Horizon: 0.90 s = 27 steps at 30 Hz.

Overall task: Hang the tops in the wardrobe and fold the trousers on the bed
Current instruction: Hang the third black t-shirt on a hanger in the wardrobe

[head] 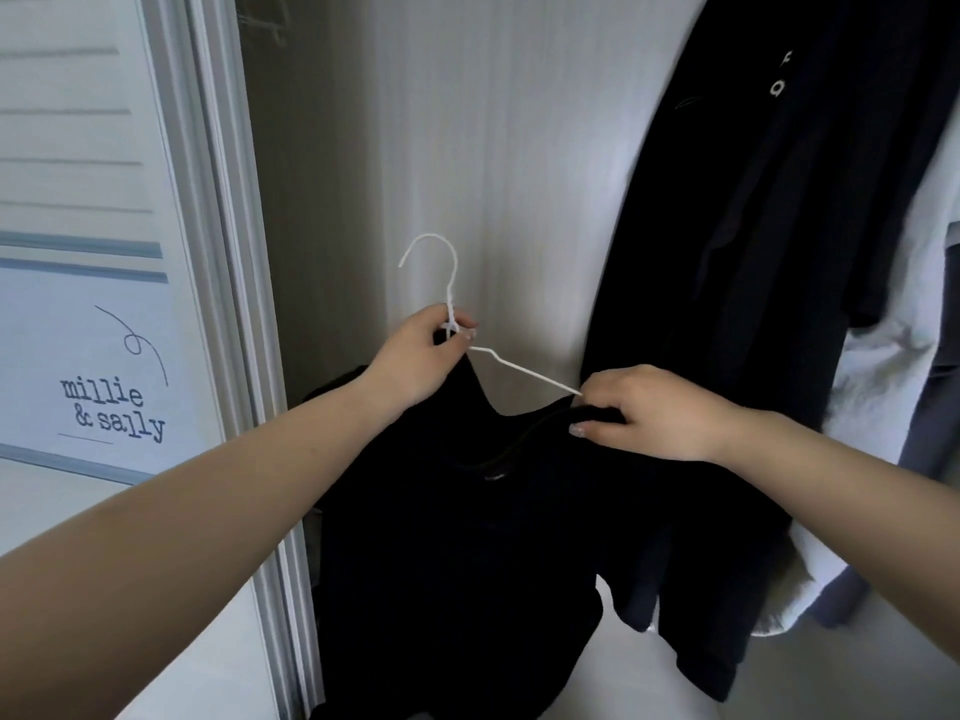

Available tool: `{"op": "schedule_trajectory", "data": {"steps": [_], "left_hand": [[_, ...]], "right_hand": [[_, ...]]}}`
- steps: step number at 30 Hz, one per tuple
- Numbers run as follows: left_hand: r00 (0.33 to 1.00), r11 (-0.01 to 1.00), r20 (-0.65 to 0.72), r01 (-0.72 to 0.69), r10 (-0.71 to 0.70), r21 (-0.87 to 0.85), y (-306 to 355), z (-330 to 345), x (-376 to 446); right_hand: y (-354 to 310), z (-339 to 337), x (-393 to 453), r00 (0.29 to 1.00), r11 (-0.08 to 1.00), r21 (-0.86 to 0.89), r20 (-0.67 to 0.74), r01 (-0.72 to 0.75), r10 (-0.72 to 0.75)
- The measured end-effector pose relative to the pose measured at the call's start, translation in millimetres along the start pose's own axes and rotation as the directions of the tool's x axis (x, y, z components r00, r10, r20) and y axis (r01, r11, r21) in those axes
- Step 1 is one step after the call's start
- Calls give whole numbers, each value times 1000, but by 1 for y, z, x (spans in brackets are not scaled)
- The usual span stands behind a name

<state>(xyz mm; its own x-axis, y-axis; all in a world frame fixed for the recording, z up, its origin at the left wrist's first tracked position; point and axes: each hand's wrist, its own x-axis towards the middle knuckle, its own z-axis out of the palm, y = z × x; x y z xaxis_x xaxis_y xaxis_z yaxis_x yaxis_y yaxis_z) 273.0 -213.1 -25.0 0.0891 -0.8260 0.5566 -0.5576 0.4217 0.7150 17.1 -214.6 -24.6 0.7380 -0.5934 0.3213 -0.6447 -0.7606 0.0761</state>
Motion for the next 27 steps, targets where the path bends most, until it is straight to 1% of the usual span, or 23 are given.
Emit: {"op": "schedule_trajectory", "data": {"steps": [2, 4, 6, 8, 9, 10, 13, 14, 17, 19, 20, 21, 23, 24, 25, 26, 27], "left_hand": [[1000, 999, 18, 11, -10, -41, 8, 3, 0], [999, 999, 39, 21, -19, -50, 12, -1, -1], [995, 998, 94, 24, -19, -52, 13, -8, -3], [987, 990, 161, 50, -28, -135, 12, -16, -4], [984, 984, 171, 72, -43, -162, 11, -20, -4], [986, 983, 152, 92, -68, -158, 10, -25, -3], [987, 983, 22, 162, -160, -84, 1, -49, 1], [987, 987, -5, 160, -160, -29, -3, -55, 2], [999, 971, -13, 41, -39, 234, -8, -63, 5], [1000, 937, 0, -6, 7, 350, -7, -60, 5], [1000, 938, 17, 4, -11, 345, -7, -58, 6], [998, 957, 46, 35, -50, 287, -7, -57, 6], [977, 990, 173, 111, -125, 85, -8, -60, 4], [959, 990, 249, 138, -132, -7, -10, -63, 2], [943, 988, 313, 138, -110, -68, -12, -66, -1], [934, 990, 351, 109, -69, -94, -13, -68, -5], [929, 995, 369, 47, -11, -88, -15, -69, -9]], "right_hand": [[-8, 2, 5, 998, 1000, 6, -53, -18, 18], [-9, 4, 7, 988, 997, 72, -145, -36, 46], [-7, 5, 5, 967, 993, 106, -242, -49, 73], [-3, 6, 0, 945, 995, 90, -318, -52, 78], [-1, 7, -3, 937, 995, 89, -341, -50, 78], [2, 7, -8, 931, 994, 100, -355, -48, 81], [14, 7, -24, 918, 982, 180, -379, -48, 115], [16, 6, -28, 916, 978, 203, -384, -42, 119], [14, 7, -33, 914, 974, 227, -395, -2, 94], [11, 9, -31, 903, 964, 264, -415, 7, 107], [11, 10, -31, 894, 954, 301, -428, 3, 132], [12, 11, -32, 884, 940, 341, -439, -4, 163], [16, 12, -34, 869, 917, 398, -440, -35, 224], [17, 13, -36, 867, 907, 418, -433, -50, 247], [18, 14, -37, 865, 897, 438, -428, -56, 263], [19, 16, -37, 864, 887, 458, -424, -55, 272], [19, 17, -37, 865, 874, 483, -415, -54, 283]]}}
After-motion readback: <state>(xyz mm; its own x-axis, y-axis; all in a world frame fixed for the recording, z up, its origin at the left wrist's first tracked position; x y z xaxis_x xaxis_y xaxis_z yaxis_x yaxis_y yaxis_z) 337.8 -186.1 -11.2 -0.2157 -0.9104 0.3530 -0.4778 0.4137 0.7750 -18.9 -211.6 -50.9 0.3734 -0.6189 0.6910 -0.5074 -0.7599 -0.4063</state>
